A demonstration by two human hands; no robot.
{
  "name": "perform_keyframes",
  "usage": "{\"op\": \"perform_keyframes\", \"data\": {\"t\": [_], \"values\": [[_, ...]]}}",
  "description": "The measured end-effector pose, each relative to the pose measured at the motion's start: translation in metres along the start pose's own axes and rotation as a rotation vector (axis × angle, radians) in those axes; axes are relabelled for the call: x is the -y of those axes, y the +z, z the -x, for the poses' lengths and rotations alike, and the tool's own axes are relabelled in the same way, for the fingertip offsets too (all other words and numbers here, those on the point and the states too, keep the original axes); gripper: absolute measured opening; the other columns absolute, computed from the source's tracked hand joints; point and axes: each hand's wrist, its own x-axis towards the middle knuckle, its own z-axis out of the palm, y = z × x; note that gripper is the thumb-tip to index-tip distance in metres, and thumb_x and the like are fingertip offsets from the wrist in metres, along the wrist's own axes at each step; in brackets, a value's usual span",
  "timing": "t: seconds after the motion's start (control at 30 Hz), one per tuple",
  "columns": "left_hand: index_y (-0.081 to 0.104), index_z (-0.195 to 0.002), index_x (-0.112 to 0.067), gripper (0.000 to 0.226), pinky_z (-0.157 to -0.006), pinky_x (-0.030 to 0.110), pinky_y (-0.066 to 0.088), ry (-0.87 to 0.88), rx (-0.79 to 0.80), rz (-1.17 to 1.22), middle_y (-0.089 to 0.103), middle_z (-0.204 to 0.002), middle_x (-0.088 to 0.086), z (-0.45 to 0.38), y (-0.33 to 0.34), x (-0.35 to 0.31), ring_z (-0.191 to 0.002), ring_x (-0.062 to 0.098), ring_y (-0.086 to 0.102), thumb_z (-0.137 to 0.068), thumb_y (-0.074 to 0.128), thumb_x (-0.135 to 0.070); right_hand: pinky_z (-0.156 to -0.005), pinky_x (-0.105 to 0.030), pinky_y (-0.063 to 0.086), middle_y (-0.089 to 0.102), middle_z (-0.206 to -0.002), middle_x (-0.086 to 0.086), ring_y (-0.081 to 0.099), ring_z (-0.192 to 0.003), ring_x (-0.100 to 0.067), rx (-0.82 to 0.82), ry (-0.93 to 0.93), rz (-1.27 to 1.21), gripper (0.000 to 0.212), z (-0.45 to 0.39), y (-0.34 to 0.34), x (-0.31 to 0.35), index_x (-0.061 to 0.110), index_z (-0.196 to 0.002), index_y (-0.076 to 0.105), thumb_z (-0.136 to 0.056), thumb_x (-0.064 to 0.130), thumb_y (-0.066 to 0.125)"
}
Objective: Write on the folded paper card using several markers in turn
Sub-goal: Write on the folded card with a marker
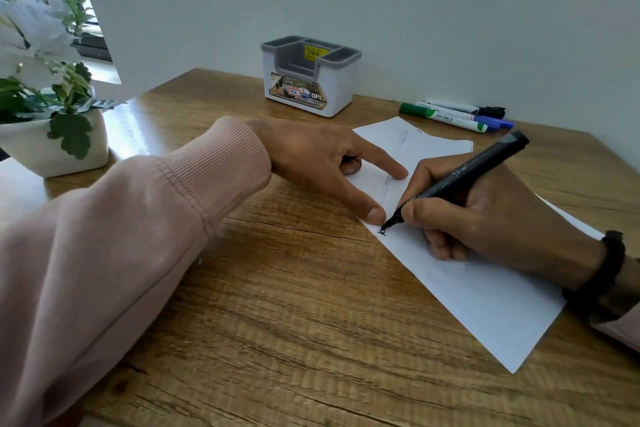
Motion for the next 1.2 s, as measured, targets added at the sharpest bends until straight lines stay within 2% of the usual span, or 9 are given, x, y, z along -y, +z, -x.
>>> {"op": "perform_keyframes", "data": {"t": [0.17, 0.37, 0.6, 0.77, 0.9, 0.97, 1.1, 1.2], "values": [[0.043, -0.141, -0.061, 0.079, -0.069, 0.027, 0.033, -0.006, 0.0, -0.001, 0.046, -0.088, -0.005, -0.0002, -0.0001, -0.0004, -0.08, 0.01, 0.048, -0.066, 0.063, -0.076, -0.042, -0.019, 0.049, 0.066, -0.05, -0.01, 0.059, -0.036, -0.014, -0.006, 0.026, -0.029, 0.008, -0.0013, 0.0009, 0.0002, 0.01, -0.079, 0.072, -0.087, 0.014, 0.071], [0.043, -0.143, -0.059, 0.081, -0.069, 0.026, 0.034, -0.009, 0.01, 0.016, 0.046, -0.089, 0.0, 0.0003, -0.0008, -0.0004, -0.08, 0.011, 0.049, -0.066, 0.063, -0.075, -0.043, -0.017, 0.049, 0.068, -0.052, -0.009, 0.06, -0.037, -0.012, -0.018, 0.021, -0.022, 0.009, -0.0004, 0.0016, 0.001, 0.013, -0.081, 0.073, -0.089, 0.016, 0.074], [0.045, -0.142, -0.059, 0.08, -0.068, 0.028, 0.033, -0.001, 0.009, 0.033, 0.044, -0.085, -0.002, -0.0013, -0.0009, 0.0014, -0.075, 0.011, 0.044, -0.066, 0.066, -0.074, -0.041, -0.021, 0.05, 0.066, -0.05, -0.01, 0.06, -0.038, -0.016, -0.032, 0.038, -0.01, 0.012, -0.0005, 0.0004, -0.0014, 0.01, -0.079, 0.072, -0.091, 0.006, 0.072], [0.045, -0.141, -0.06, 0.078, -0.068, 0.028, 0.034, 0.004, 0.007, 0.021, 0.045, -0.085, -0.003, -0.0007, -0.0021, 0.0015, -0.076, 0.011, 0.046, -0.067, 0.065, -0.074, -0.041, -0.02, 0.049, 0.066, -0.049, -0.01, 0.06, -0.037, -0.016, -0.059, 0.028, -0.023, 0.008, 0.0008, 0.0025, -0.0004, 0.009, -0.079, 0.072, -0.085, 0.015, 0.072], [0.045, -0.141, -0.06, 0.077, -0.067, 0.023, 0.031, -0.015, 0.01, 0.019, 0.048, -0.078, -0.024, 0.0004, -0.0016, -0.0024, -0.074, -0.007, 0.05, -0.068, 0.065, -0.072, -0.041, -0.019, 0.049, 0.067, -0.051, -0.009, 0.061, -0.038, -0.017, -0.067, 0.021, -0.003, 0.009, 0.0006, 0.0018, -0.002, 0.012, -0.081, 0.074, -0.091, 0.01, 0.075], [0.044, -0.142, -0.06, 0.077, -0.066, 0.02, 0.031, -0.026, 0.001, 0.017, 0.047, -0.078, -0.026, 0.0007, -0.0015, -0.0041, -0.073, -0.015, 0.049, -0.068, 0.066, -0.071, -0.041, -0.018, 0.048, 0.067, -0.051, -0.009, 0.06, -0.038, -0.017, -0.066, 0.014, 0.019, 0.01, 0.0004, 0.0023, -0.0027, 0.014, -0.08, 0.074, -0.09, 0.012, 0.075], [0.043, -0.142, -0.06, 0.078, -0.068, 0.022, 0.033, -0.035, 0.007, 0.011, 0.046, -0.087, -0.006, 0.0024, -0.0017, -0.0048, -0.079, 0.005, 0.049, -0.068, 0.065, -0.071, -0.041, -0.017, 0.047, 0.064, -0.049, -0.009, 0.058, -0.037, -0.02, -0.077, 0.021, -0.001, 0.009, -0.0005, 0.0024, -0.0034, 0.011, -0.078, 0.073, -0.087, 0.012, 0.073], [0.043, -0.141, -0.061, 0.078, -0.069, 0.021, 0.033, -0.044, 0.014, 0.007, 0.046, -0.088, -0.006, 0.0036, -0.0018, -0.0061, -0.082, 0.006, 0.05, -0.067, 0.065, -0.072, -0.041, -0.019, 0.048, 0.065, -0.049, -0.009, 0.059, -0.038, -0.02, -0.077, 0.028, -0.008, 0.009, -0.0002, 0.0028, -0.0029, 0.01, -0.079, 0.072, -0.086, 0.015, 0.072]]}}
